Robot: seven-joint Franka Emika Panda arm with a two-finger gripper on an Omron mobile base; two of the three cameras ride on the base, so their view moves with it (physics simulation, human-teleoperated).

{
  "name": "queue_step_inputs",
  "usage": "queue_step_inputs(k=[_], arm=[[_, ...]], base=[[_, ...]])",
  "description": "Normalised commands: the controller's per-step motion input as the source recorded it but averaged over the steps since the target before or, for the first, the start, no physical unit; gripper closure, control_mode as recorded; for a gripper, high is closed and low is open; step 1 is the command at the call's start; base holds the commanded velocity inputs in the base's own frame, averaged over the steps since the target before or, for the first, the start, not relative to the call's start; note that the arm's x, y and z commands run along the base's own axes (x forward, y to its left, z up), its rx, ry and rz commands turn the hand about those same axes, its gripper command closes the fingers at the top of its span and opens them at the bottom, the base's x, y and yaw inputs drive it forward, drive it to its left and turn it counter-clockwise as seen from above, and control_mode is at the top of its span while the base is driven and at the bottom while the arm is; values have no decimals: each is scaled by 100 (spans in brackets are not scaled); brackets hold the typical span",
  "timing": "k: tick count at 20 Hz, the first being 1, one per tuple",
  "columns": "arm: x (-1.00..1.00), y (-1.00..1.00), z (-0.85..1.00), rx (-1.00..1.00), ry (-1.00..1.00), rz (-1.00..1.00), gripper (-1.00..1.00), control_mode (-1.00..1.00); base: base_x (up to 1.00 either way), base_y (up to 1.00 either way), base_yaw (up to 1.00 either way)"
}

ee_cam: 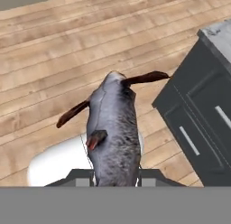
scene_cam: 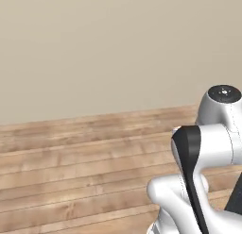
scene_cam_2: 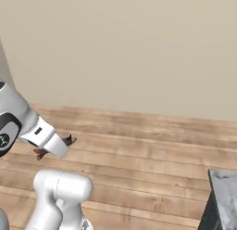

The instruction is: Take the fish from the fridge and place it on the digital scale on the counter by the fridge. Wait a few seconds for a reading, then move it to the plate on the dining counter.

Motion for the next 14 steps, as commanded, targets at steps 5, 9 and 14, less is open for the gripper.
queue_step_inputs(k=[5,9,14], arm=[[0,0,0,0,0,0,100,100],[0,0,0,0,0,0,100,100],[0,0,0,0,0,0,100,100]], base=[[100,49,-38],[100,50,-41],[100,46,-43]])
